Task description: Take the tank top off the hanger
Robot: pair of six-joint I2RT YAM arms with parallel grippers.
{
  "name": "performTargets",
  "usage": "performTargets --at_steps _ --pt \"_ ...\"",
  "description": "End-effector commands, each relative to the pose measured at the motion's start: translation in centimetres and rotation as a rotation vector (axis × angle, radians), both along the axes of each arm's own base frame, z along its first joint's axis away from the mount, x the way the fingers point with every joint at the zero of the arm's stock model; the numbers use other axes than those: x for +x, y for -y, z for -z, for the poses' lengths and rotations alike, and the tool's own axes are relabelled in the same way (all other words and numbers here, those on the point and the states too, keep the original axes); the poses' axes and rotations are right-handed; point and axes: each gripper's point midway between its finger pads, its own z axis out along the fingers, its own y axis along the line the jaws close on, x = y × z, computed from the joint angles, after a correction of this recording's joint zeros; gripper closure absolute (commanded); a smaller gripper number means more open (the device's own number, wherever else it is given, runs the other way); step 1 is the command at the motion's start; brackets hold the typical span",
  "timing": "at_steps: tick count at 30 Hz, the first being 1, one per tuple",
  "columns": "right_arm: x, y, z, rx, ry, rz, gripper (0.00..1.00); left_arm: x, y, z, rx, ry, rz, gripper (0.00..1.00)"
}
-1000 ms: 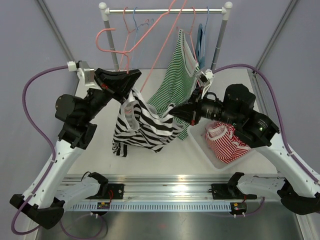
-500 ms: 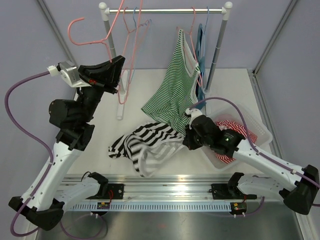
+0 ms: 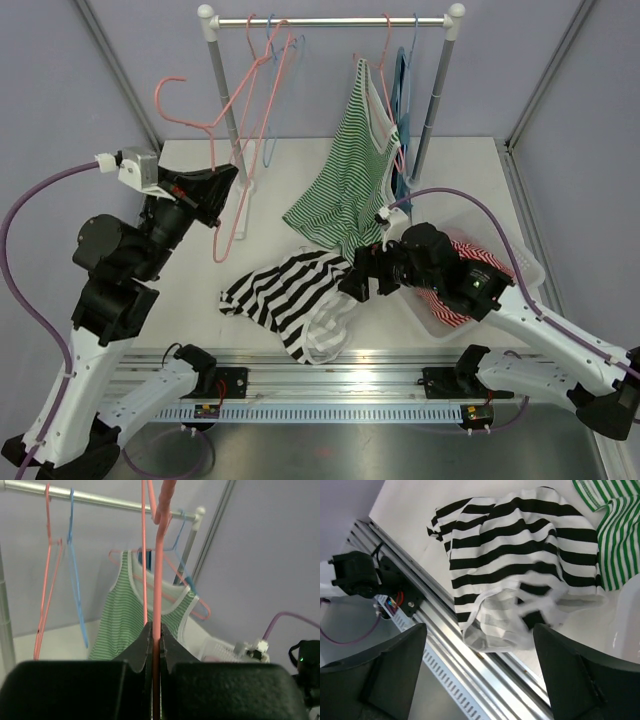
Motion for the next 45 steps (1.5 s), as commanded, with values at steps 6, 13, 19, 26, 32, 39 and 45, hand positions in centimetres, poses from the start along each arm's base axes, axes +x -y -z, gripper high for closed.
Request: performTargets --at_steps 6,13,19,26,32,39,45 --pt "1.0 -0.1 -5.8 0.089 0.122 0.033 0.01 3.0 0.5 8.4 0.242 -0.35 -0.059 1.0" --pt "0.7 0.2 -6.5 0.113 0.123 0.04 0.01 9.0 0.4 6.6 0.338 -0.467 -0.23 1.0" --pt "0.2 0.9 -7.0 0.121 0.154 0.033 0.0 15.1 2.8 4.6 0.383 -0.488 -0.262 1.0" --pt "0.1 2.6 -8.4 0.129 0.224 0.068 0.0 21.2 3.8 4.3 0.35 -0.483 -0.317 1.0" --pt "0.2 2.5 -8.9 0.138 0.238 0.065 0.0 26.4 3.8 5.3 0.283 -0.447 -0.345 1.0" --pt "0.5 1.4 -7.3 0.117 0.211 0.04 0.01 28.0 3.3 3.9 0.255 -0.393 -0.335 1.0" --pt "1.4 0.3 -5.6 0.084 0.18 0.033 0.01 28.4 3.2 6.2 0.326 -0.432 -0.336 0.98"
